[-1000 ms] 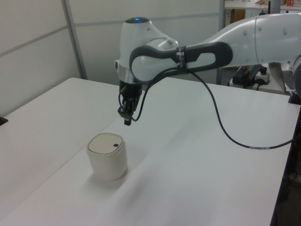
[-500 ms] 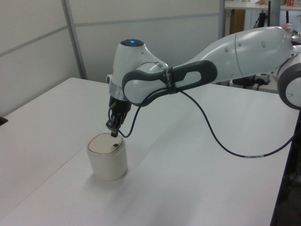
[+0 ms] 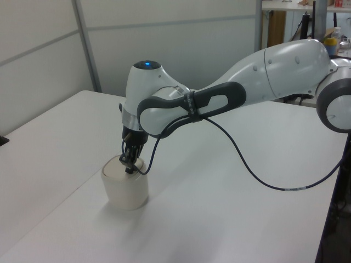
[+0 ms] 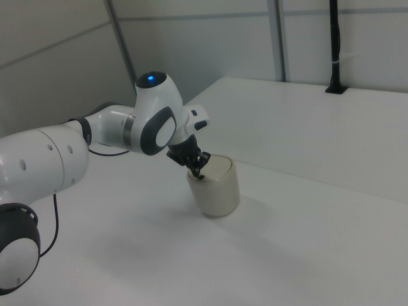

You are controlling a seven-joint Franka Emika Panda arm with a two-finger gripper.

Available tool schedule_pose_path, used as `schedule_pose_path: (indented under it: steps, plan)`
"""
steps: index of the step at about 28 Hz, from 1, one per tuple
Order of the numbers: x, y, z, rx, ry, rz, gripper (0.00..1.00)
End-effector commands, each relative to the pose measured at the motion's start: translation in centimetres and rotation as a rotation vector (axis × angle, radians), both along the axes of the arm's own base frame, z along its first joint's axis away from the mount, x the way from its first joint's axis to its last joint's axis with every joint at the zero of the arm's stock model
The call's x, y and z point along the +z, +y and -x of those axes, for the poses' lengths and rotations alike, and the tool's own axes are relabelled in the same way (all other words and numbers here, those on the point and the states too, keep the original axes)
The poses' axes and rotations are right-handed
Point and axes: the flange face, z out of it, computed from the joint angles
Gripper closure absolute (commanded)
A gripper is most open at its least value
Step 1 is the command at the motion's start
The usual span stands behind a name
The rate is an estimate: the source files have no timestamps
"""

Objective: Open the trash can
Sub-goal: 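Hook the lid tab with the gripper fingers and lift the lid upward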

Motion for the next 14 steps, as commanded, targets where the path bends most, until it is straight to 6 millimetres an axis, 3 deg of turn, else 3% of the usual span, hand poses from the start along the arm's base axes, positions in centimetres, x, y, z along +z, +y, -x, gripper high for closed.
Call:
schedule_pose_path:
  steps: [1, 9, 14]
  plan:
    - [-0.5, 0.0, -0.6, -0.016, -0.029, -0.007, 1.0]
    - [-0.5, -0.2, -0.6, -0.026, -0.027, -0.016, 1.0]
    - [1.0, -0.3, -0.3, -0.063, -0.037, -0.03, 1.0]
